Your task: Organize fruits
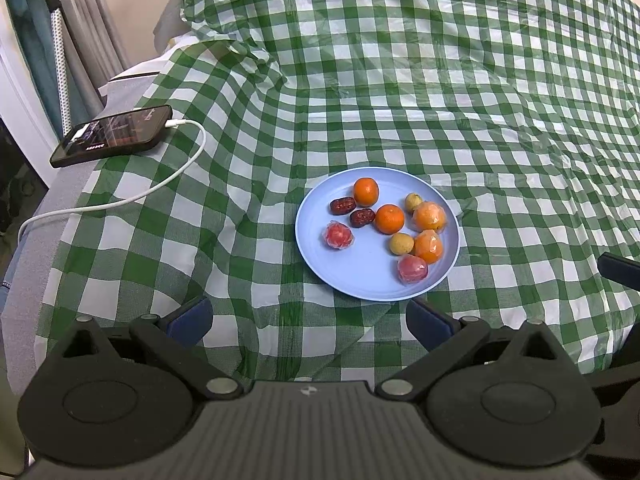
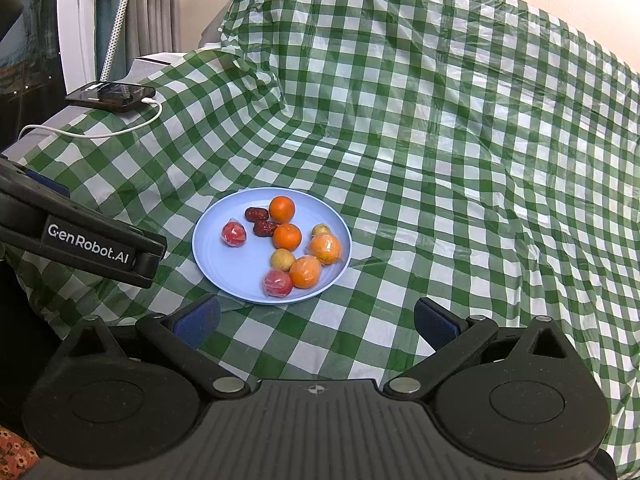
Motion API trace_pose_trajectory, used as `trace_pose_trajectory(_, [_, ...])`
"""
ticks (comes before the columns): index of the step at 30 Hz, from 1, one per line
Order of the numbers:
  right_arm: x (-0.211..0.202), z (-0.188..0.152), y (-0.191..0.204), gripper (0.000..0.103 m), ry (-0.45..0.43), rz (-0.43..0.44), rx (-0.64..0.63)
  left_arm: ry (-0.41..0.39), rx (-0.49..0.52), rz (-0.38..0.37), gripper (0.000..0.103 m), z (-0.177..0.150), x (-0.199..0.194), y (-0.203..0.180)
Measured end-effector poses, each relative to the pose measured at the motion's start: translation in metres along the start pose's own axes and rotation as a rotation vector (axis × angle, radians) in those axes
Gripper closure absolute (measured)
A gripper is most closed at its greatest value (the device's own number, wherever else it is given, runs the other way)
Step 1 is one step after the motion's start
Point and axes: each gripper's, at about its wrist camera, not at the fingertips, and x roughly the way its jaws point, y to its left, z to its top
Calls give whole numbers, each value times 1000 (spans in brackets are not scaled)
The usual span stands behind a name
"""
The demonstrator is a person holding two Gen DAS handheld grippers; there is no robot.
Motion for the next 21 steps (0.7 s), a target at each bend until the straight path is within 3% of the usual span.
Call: trace_pose_trajectory(21, [0, 1, 0, 1, 1, -2, 0, 4, 9, 3, 0, 1, 2, 3])
